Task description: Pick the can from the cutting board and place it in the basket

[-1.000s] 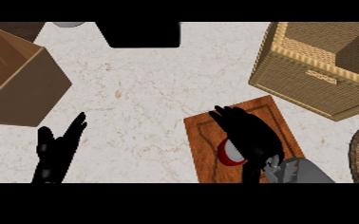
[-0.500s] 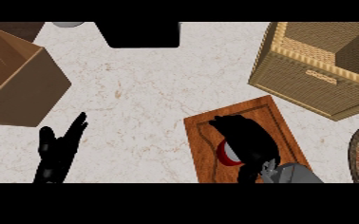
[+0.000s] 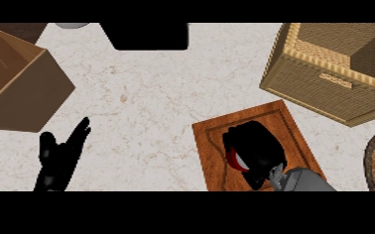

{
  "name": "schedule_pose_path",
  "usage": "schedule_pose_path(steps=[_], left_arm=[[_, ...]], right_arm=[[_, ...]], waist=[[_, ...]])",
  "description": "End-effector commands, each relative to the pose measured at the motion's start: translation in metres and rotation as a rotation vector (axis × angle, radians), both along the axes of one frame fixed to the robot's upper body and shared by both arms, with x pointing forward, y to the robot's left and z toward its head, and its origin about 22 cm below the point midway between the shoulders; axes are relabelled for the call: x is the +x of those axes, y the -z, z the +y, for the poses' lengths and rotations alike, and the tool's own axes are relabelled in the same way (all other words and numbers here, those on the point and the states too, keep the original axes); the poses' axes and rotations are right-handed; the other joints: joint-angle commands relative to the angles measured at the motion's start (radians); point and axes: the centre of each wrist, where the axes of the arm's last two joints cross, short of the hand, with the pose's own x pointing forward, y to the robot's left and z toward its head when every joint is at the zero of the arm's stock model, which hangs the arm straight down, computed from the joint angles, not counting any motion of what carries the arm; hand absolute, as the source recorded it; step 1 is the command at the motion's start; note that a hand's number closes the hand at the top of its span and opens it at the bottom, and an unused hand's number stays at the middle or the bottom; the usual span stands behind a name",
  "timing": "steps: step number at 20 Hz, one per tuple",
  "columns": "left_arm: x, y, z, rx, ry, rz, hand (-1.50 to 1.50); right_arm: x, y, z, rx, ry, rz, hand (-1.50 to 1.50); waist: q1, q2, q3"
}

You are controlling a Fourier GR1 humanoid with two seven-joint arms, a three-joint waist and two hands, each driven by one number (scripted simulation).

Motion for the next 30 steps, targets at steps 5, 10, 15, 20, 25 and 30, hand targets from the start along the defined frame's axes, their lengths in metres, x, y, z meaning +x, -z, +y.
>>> schedule_pose_path(steps=[5,10,15,20,25,30], left_arm=[[-0.005,0.004,-0.003,-0.023,-0.002,0.069,0.00],[-0.006,0.008,-0.006,-0.013,0.040,0.059,0.00],[0.005,0.009,-0.011,-0.016,0.041,0.052,0.00],[0.002,0.003,-0.011,-0.004,0.025,0.054,0.00],[0.002,0.015,-0.009,0.001,0.007,0.067,0.00],[-0.016,0.013,-0.002,0.000,-0.015,0.085,0.00]], right_arm=[[0.035,0.009,0.028,-0.025,0.362,-0.010,1.50],[0.065,-0.001,0.059,-0.013,0.759,-0.081,1.50],[0.091,-0.038,0.070,0.225,0.922,-0.266,1.50],[0.086,-0.111,0.068,0.753,0.973,-0.557,1.50],[0.095,-0.148,0.082,0.856,1.021,-0.718,1.50],[0.110,-0.201,0.071,0.780,1.137,-0.800,1.50]], waist=[[0.016,0.014,-0.010],[0.048,0.026,-0.011],[0.044,0.024,-0.009],[0.039,0.011,-0.007],[0.018,0.012,-0.011],[0.009,0.006,-0.010]])
